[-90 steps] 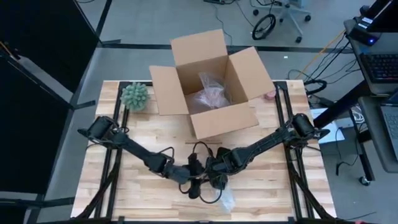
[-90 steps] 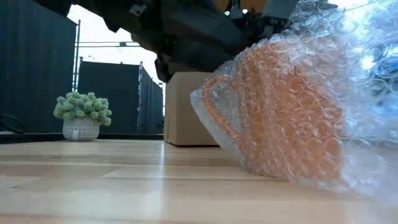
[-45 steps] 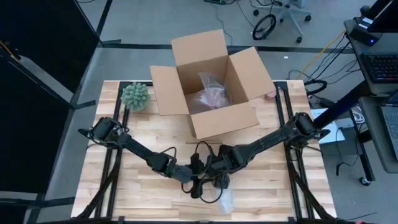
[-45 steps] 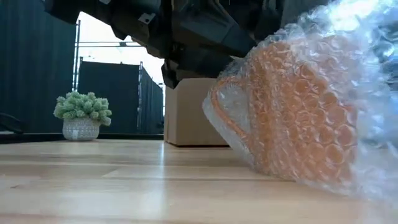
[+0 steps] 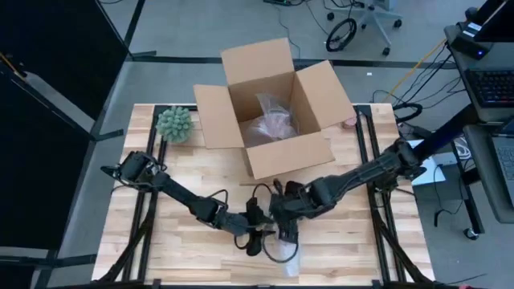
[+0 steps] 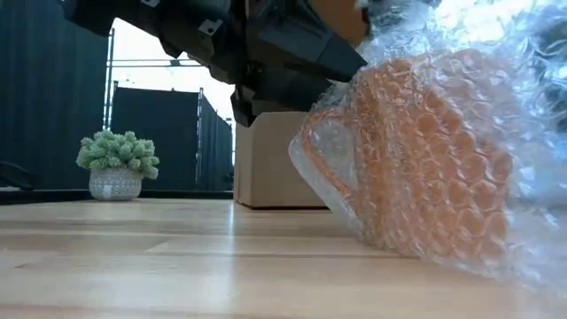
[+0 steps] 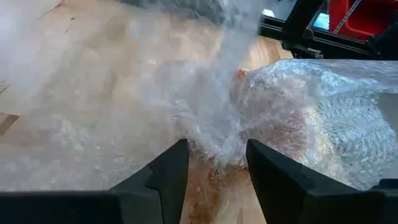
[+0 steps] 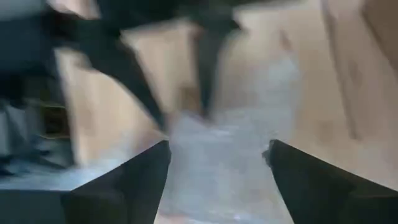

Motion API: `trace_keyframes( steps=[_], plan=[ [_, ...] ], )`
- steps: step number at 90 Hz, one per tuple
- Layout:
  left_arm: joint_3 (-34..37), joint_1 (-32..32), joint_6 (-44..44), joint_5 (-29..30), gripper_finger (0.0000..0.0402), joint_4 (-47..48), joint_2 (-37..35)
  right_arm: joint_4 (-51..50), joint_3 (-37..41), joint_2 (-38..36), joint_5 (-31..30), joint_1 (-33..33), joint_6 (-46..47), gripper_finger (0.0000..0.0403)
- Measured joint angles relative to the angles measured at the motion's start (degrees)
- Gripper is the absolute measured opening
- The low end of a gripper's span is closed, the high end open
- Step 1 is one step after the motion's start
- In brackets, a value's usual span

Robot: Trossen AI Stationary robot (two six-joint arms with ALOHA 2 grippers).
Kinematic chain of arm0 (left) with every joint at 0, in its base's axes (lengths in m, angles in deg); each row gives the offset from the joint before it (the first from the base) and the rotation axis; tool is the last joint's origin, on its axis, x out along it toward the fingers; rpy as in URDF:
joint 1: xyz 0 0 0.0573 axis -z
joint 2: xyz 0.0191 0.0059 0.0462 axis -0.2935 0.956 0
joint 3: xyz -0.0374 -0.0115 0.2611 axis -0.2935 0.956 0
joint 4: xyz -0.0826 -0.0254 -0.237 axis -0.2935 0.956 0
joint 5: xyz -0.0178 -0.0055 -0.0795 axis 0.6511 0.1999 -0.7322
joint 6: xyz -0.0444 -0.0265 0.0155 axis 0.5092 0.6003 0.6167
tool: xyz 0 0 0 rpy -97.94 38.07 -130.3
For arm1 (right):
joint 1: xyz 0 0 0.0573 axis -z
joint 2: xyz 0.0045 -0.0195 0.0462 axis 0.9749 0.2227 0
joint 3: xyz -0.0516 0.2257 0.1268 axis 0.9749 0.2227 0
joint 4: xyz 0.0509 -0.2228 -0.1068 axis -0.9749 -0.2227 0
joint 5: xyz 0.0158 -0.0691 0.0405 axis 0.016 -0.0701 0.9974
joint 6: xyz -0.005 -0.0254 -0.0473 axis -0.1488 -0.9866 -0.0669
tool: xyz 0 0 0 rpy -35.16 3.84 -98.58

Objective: Wrap mug
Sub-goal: Wrap the orange mug with the left bubble wrap

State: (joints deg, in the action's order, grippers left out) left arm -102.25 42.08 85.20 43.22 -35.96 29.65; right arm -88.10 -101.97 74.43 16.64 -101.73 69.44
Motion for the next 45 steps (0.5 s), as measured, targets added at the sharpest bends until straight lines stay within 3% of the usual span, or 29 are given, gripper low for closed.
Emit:
trace_keyframes(
  steps=[23,45],
  plan=[
    [0.0,0.0,0.1,0.1,0.0150,-0.1,0.0,-4.3,0.1,9.1,-9.5,-3.9,3.8,0.0258],
    [0.0,0.0,0.0,-0.3,0.0150,-1.0,0.1,-8.3,-0.4,18.5,-8.5,-2.6,2.9,0.0258]
  ],
)
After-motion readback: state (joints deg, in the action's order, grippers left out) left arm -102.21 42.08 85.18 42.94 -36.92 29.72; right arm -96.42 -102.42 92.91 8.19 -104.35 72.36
